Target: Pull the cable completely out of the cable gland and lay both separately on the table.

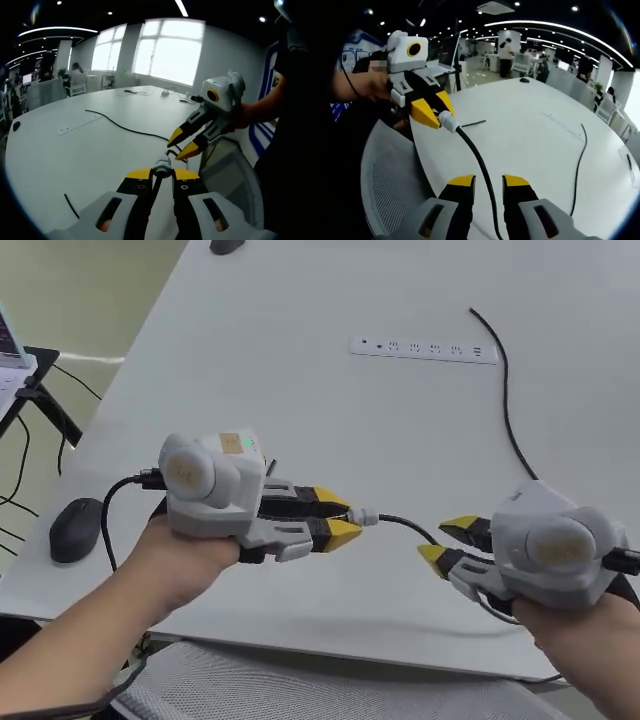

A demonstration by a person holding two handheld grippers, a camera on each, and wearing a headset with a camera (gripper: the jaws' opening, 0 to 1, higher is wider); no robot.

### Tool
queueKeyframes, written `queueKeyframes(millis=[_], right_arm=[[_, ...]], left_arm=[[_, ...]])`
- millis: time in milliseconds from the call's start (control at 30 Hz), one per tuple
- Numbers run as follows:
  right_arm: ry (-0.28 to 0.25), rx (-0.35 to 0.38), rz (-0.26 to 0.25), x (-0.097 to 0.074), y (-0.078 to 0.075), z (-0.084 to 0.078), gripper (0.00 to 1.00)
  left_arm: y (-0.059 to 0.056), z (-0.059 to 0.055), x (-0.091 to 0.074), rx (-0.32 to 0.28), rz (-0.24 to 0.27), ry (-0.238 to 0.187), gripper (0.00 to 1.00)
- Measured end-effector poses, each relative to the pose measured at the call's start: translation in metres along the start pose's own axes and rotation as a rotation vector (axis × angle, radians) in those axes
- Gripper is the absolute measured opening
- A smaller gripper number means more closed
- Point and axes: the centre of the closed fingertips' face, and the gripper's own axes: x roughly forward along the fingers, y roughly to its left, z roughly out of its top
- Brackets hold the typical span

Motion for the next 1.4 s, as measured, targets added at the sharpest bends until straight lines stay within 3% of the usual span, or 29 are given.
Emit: queueKeyframes(millis=[133, 367, 567, 867, 1400], right_arm=[[0.001, -0.149, 0.019, 0.006, 0.014, 0.017, 0.18], [-0.01, -0.227, 0.041, 0.012, 0.029, 0.034, 0.13], [0.011, -0.293, 0.052, 0.015, 0.035, 0.034, 0.05], [0.023, -0.291, 0.061, 0.015, 0.039, 0.032, 0.01], [0.018, -0.158, 0.04, 0.014, 0.033, 0.029, 0.0]], left_arm=[[-0.001, -0.002, -0.001, 0.005, -0.004, 0.005, 0.15], [-0.003, -0.006, -0.002, 0.01, -0.012, 0.017, 0.15], [-0.006, -0.009, -0.003, 0.015, -0.016, 0.024, 0.15], [-0.009, -0.009, -0.006, 0.022, -0.03, 0.017, 0.15], [-0.008, -0.004, -0.006, 0.035, -0.022, -0.005, 0.15]])
